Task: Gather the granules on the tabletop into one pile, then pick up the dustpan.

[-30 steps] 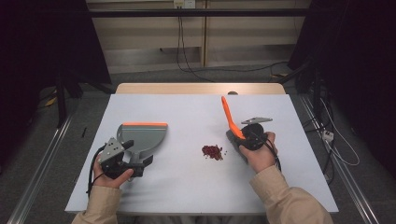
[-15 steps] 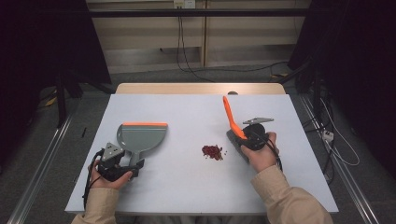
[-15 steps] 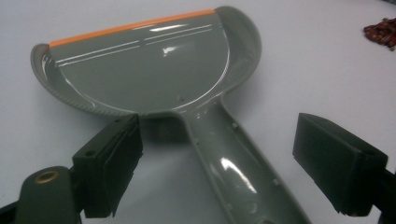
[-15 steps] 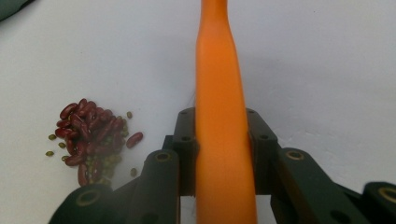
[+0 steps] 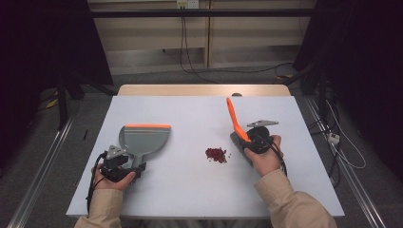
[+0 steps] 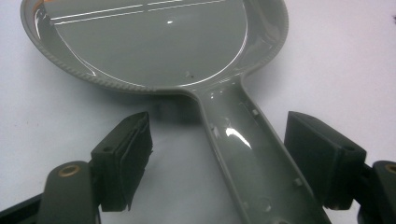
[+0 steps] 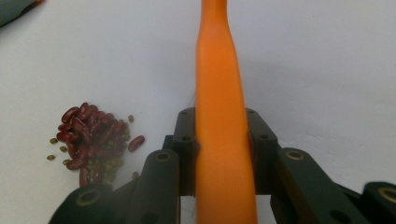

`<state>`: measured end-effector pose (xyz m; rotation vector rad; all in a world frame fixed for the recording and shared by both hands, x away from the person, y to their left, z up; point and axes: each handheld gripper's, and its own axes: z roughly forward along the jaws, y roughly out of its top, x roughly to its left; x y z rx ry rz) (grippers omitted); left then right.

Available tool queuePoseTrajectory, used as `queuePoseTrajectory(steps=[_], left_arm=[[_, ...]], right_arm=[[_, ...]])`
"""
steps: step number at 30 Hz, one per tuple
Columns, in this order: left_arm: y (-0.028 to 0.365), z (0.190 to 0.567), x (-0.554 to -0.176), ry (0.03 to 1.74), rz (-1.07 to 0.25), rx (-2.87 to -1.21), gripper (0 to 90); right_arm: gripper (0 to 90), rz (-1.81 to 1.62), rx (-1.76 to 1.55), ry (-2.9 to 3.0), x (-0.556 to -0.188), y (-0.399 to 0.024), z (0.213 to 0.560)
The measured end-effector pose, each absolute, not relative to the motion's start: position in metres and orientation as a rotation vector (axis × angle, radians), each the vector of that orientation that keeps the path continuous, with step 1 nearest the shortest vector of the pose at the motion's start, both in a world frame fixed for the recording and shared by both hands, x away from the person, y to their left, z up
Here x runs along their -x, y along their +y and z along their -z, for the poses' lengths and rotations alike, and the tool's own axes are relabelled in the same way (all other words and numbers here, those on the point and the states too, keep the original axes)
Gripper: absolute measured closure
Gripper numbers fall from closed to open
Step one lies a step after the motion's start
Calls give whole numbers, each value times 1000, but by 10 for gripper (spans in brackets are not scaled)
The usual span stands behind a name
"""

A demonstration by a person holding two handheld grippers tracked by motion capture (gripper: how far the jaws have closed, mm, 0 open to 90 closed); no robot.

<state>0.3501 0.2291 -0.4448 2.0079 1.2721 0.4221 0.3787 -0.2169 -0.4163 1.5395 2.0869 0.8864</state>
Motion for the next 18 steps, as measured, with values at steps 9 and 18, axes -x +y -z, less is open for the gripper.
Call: queuePoseTrajectory(steps=[9, 18], left_arm=[[230, 442, -354, 1296, -430, -1995, 278], [225, 439, -363, 1311, -410, -2007, 383]], right_arm=[[713, -906, -1509, 2076, -376, -213, 411], [713, -914, -1494, 2080, -374, -212, 411]])
